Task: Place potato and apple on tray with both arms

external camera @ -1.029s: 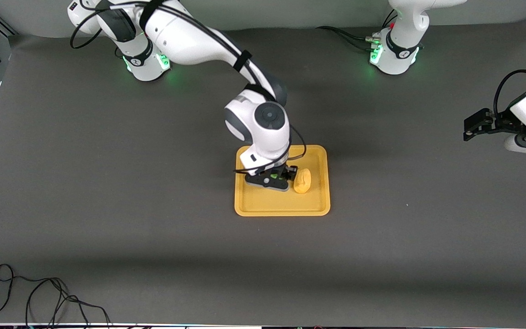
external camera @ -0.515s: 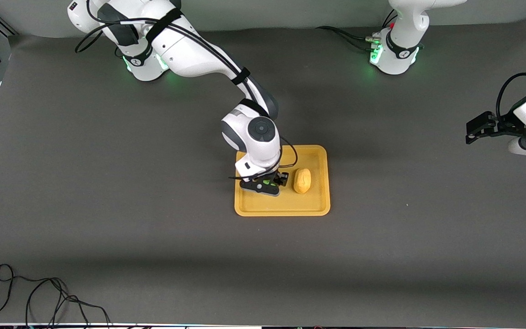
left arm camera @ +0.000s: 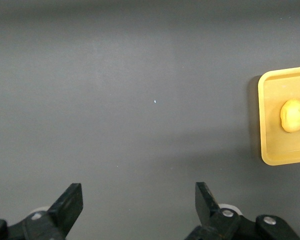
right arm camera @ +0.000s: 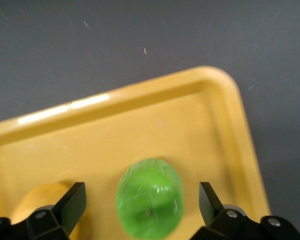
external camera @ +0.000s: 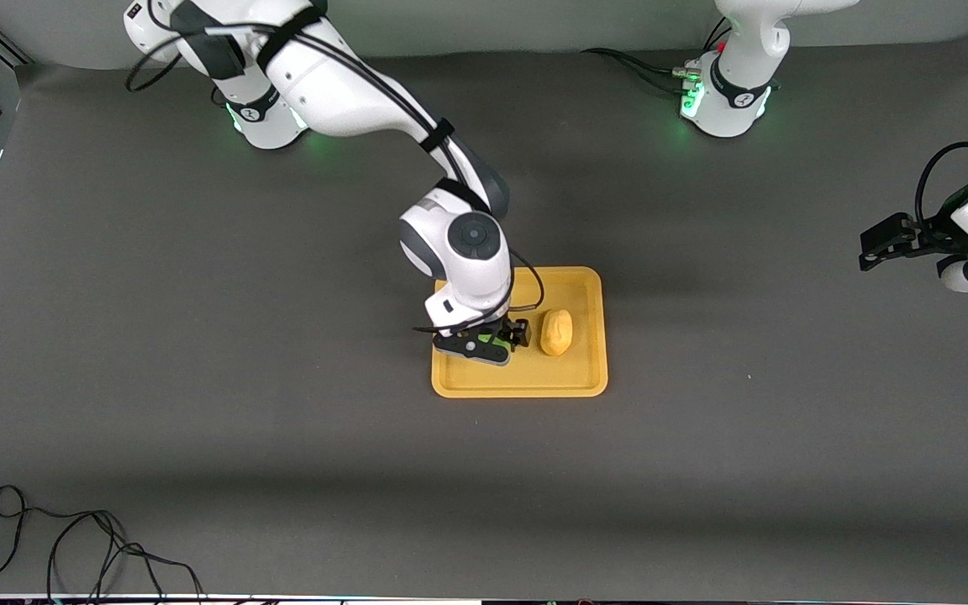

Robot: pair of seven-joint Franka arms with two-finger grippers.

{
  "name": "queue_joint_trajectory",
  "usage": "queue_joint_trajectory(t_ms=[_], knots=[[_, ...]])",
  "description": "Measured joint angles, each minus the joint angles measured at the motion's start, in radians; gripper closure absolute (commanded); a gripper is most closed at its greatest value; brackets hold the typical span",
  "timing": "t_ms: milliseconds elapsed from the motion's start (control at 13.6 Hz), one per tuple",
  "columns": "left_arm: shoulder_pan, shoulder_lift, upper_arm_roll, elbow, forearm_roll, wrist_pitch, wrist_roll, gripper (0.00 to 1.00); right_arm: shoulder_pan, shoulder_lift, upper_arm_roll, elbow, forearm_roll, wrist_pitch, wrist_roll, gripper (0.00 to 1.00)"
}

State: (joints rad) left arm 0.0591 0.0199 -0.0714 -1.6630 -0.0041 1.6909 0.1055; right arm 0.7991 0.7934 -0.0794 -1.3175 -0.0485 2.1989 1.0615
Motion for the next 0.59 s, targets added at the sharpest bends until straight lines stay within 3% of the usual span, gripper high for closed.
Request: queue_joint_trajectory(t_ms=[294, 588], knots=[[-0.001, 0.006, -0.002, 0.004, -0.003, 0.004, -0.002, 0.0, -0.014, -0.207, -0.003, 0.073, 0.0, -0.296, -0.013, 0.0], [0.0, 0.026, -0.002, 0.039, -0.002, 0.005, -0.002, 0.0, -0.065, -0.371, -0.01, 0.043, 0.0, -0.482, -0.187, 0.0]])
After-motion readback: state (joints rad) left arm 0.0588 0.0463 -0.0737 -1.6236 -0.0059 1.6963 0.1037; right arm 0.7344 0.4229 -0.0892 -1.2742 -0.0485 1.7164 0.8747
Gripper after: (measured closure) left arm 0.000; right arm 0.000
